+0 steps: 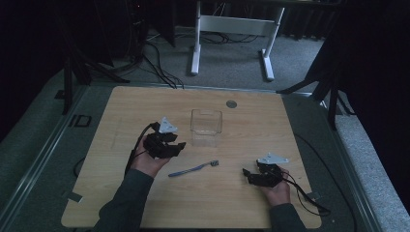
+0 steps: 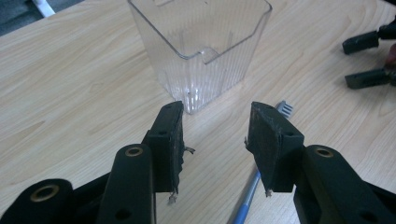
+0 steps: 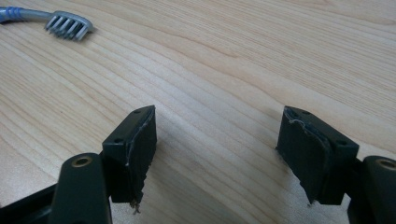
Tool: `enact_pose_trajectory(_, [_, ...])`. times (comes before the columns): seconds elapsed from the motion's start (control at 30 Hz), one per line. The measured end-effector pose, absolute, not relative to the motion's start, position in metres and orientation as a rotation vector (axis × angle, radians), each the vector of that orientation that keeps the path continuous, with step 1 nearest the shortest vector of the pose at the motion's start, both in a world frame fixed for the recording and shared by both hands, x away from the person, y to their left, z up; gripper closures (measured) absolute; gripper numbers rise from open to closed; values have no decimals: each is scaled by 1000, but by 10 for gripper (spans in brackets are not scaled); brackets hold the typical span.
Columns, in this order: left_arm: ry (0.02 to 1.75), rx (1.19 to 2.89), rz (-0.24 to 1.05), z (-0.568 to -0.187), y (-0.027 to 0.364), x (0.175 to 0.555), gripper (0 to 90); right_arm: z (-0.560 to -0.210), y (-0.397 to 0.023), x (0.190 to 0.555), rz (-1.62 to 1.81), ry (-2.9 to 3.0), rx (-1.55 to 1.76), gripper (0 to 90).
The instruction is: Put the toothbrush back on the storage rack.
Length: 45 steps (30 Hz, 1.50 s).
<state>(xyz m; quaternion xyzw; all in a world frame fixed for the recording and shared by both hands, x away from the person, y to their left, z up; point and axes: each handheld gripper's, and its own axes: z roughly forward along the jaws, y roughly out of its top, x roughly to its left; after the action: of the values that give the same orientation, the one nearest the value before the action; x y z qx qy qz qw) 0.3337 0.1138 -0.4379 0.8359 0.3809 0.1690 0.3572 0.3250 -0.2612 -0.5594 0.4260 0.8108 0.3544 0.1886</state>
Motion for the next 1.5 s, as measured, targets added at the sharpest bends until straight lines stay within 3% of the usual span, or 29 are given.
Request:
enact_pose_trajectory(0.43, [892,2232,420,-445,95,333,556,-559,-261,325,998,2282,1196,280])
enact_pose_trajectory(1.5, [851,2340,337,-456,73,340,560,-559,-261,325,998,2282,1196,279])
